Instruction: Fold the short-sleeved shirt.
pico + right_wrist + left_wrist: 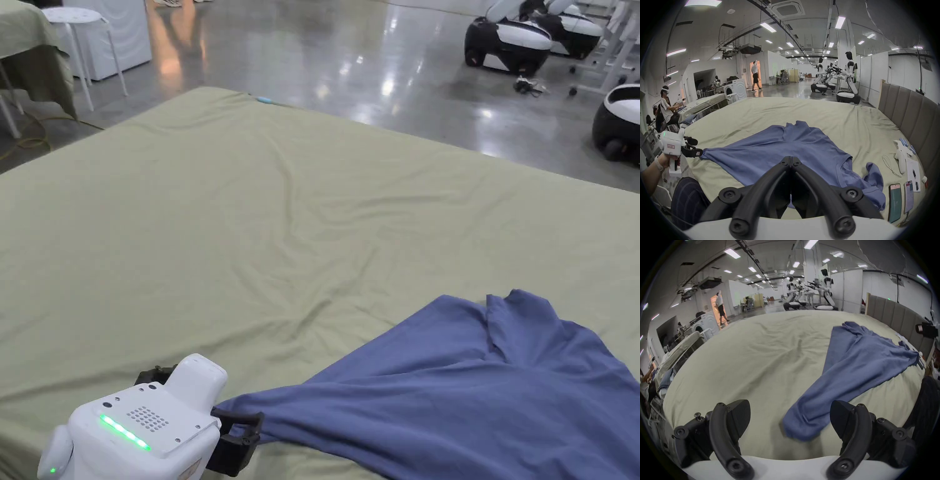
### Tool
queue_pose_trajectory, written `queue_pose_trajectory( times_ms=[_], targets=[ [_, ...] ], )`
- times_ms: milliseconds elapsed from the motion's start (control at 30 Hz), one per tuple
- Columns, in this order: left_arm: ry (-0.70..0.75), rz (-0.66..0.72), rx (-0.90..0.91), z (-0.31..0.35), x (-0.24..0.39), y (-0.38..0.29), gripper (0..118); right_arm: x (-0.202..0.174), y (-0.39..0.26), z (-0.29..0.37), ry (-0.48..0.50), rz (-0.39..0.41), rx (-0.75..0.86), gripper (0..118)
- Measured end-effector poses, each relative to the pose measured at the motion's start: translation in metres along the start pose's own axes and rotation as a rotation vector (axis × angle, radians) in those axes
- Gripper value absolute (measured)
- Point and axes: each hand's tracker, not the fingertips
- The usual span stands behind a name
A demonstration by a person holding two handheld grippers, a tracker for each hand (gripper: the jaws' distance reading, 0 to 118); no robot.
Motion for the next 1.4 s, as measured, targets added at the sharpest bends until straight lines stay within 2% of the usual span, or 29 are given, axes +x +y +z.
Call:
queue_pose_trajectory(
  times_ms=[33, 67, 100, 133, 233, 300, 367, 500, 533, 600, 633, 733, 900, 933, 1000, 1033, 1067, 1167, 1233, 1300, 1400],
  targets=[
    [-0.048, -0.015, -0.047, -0.009, 0.0, 0.001, 67, 0.001, 0.003, -0.005, -0.01, -0.009, -0.008, 0],
    [-0.079, -0.029, -0.076, -0.015, 0.003, 0.001, 25, 0.004, 0.006, -0.007, -0.015, -0.019, -0.016, 0],
    [-0.132, -0.029, -0.095, -0.019, 0.005, 0.001, 13, 0.007, 0.009, -0.01, -0.018, -0.027, -0.024, 0],
    [-0.156, -0.026, -0.093, -0.019, 0.007, -0.002, 13, 0.01, 0.012, -0.014, -0.02, -0.031, -0.032, 0],
    [-0.096, -0.071, -0.078, -0.011, 0.019, 0.001, 12, 0.021, 0.022, -0.031, -0.024, -0.032, -0.067, 0],
    [-0.085, -0.046, -0.046, 0.006, 0.021, 0.004, 11, 0.03, 0.031, -0.048, -0.038, 0.0, -0.1, 0],
    [-0.087, 0.001, 0.003, 0.019, 0.02, 0.01, 8, 0.044, 0.04, -0.076, -0.059, 0.037, -0.137, 0],
    [-0.084, -0.02, 0.024, 0.042, 0.025, 0.02, 8, 0.086, 0.053, -0.153, -0.104, 0.061, -0.241, 2],
    [-0.083, -0.023, 0.026, 0.05, 0.031, 0.027, 8, 0.097, 0.057, -0.174, -0.103, 0.056, -0.257, 30],
    [-0.079, -0.023, 0.034, 0.053, 0.036, 0.028, 8, 0.124, 0.056, -0.216, -0.123, 0.015, -0.301, 98],
    [-0.079, -0.022, 0.031, 0.054, 0.038, 0.028, 8, 0.133, 0.057, -0.235, -0.117, -0.006, -0.33, 118],
    [-0.062, -0.009, 0.023, 0.055, 0.042, 0.031, 8, 0.145, 0.06, -0.277, -0.11, -0.053, -0.384, 117],
    [-0.029, -0.019, 0.006, 0.051, 0.046, 0.035, 8, 0.129, 0.041, -0.323, -0.069, 0.039, -0.474, 115],
    [-0.029, -0.013, -0.003, 0.048, 0.045, 0.037, 8, 0.124, 0.036, -0.328, -0.06, 0.051, -0.513, 99],
    [-0.019, -0.015, -0.01, 0.046, 0.048, 0.037, 8, 0.117, 0.028, -0.327, -0.027, 0.018, -0.579, 75],
    [-0.015, -0.012, -0.007, 0.045, 0.049, 0.037, 8, 0.112, 0.035, -0.315, -0.084, 0.014, -0.508, 32],
    [-0.014, 0.002, 0.003, 0.042, 0.047, 0.039, 8, 0.11, 0.04, -0.307, -0.035, -0.022, -0.531, 3],
    [-0.025, 0.054, 0.019, 0.039, 0.049, 0.047, 8, 0.104, 0.056, -0.269, -0.043, 0.042, -0.446, 3],
    [-0.057, 0.113, 0.057, 0.038, 0.047, 0.058, 8, 0.105, 0.07, -0.242, -0.031, 0.013, -0.398, 3],
    [-0.102, 0.119, 0.098, 0.044, 0.047, 0.074, 8, 0.105, 0.09, -0.212, -0.022, 0.017, -0.328, 3],
    [-0.091, 0.136, 0.189, 0.055, 0.049, 0.115, 8, 0.105, 0.129, -0.162, -0.027, 0.03, -0.23, 3]
  ],
)
